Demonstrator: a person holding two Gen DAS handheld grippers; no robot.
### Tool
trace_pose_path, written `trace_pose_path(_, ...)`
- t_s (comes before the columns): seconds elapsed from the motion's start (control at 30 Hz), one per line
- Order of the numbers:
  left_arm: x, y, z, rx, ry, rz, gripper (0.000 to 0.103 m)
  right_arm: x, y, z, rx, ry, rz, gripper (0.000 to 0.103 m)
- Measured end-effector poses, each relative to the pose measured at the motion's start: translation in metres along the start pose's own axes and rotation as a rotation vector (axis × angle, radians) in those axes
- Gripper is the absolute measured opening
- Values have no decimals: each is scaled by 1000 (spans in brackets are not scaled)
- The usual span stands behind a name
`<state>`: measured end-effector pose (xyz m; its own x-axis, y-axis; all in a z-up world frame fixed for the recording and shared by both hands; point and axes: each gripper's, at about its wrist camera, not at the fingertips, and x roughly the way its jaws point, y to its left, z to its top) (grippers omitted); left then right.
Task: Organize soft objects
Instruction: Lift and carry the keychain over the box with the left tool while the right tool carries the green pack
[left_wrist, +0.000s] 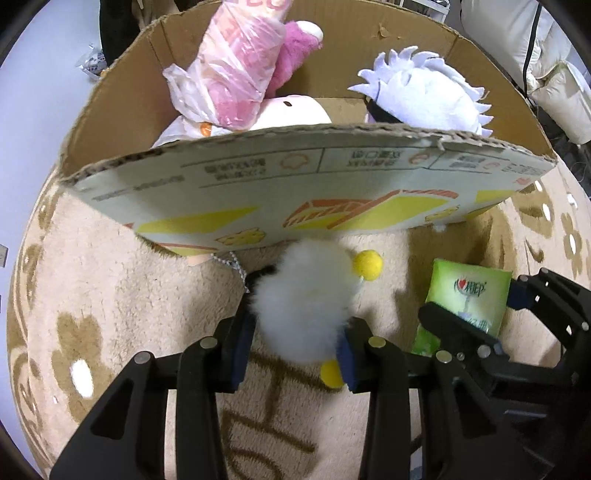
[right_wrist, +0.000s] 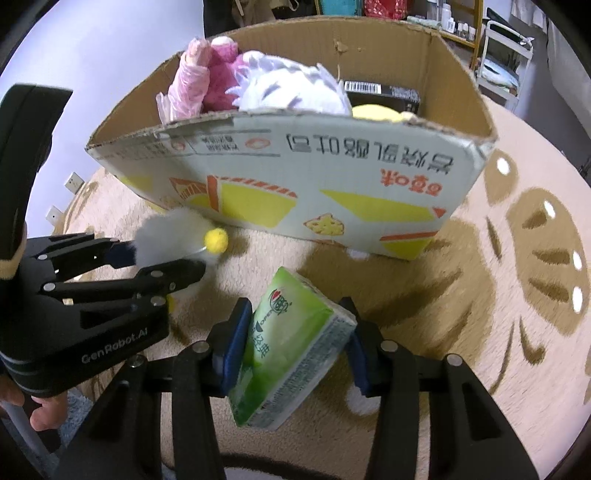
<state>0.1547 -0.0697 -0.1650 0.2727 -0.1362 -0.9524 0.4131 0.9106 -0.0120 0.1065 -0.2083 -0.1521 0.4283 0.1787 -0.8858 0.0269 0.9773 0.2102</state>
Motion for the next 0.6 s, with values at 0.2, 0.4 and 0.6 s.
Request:
trace_pose_path(0.2,-18,15,-4,-13,-27,22,38,-16,-6,2,8,-56,8,50)
trace_pose_path(0.4,-41,4,-19,-25,-50,36,38,-34,-2,5,-14,-131,6,50)
trace_pose_path(0.6,-60,-2,-37,-12,-99,51,38,-50,6,5,-39,-219,4,49)
